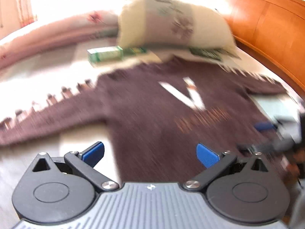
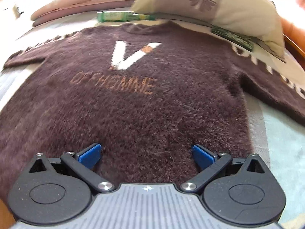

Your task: Fold clothes

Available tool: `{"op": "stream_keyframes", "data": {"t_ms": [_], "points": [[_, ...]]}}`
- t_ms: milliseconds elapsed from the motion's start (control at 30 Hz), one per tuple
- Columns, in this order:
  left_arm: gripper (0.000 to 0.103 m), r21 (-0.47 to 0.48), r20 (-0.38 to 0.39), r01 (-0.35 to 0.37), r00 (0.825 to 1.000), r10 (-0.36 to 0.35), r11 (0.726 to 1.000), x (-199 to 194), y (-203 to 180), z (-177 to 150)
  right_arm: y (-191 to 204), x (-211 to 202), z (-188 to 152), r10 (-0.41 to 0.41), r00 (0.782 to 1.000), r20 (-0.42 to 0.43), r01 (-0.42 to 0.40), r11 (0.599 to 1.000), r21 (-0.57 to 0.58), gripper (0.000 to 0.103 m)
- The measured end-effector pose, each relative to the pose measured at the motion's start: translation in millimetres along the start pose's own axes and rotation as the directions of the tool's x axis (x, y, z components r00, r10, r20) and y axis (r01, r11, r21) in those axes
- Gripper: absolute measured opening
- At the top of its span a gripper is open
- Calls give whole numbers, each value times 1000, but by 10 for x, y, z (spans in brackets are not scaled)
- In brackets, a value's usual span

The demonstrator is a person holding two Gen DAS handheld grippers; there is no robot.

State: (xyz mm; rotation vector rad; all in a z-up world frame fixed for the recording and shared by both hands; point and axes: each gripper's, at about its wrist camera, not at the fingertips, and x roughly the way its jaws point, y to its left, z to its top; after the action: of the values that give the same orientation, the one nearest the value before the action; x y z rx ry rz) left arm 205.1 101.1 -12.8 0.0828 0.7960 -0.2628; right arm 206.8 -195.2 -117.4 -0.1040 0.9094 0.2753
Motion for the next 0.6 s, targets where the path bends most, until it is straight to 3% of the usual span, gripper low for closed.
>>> {"op": "stream_keyframes", "data": {"t_ms": [267, 400, 500, 600], "points": [[102, -133, -8, -25, 1000, 24, 991, 945, 521, 647, 166, 21, 26, -13, 1000, 22, 13, 1000, -2, 103], [102, -226, -71, -60, 997, 45, 972, 1428, 779, 632, 76, 41, 83, 17, 1000, 17, -17, 999, 31, 103], [102, -272, -162, -97, 985, 54, 957, 1686, 992, 471, 54, 66, 157, 27, 1000, 4, -27, 999, 47, 103], [102, -283, -176, -91, 984, 42, 955, 1694, 1098, 490, 75, 89, 228, 33, 999, 4, -33, 998, 44, 103]]}}
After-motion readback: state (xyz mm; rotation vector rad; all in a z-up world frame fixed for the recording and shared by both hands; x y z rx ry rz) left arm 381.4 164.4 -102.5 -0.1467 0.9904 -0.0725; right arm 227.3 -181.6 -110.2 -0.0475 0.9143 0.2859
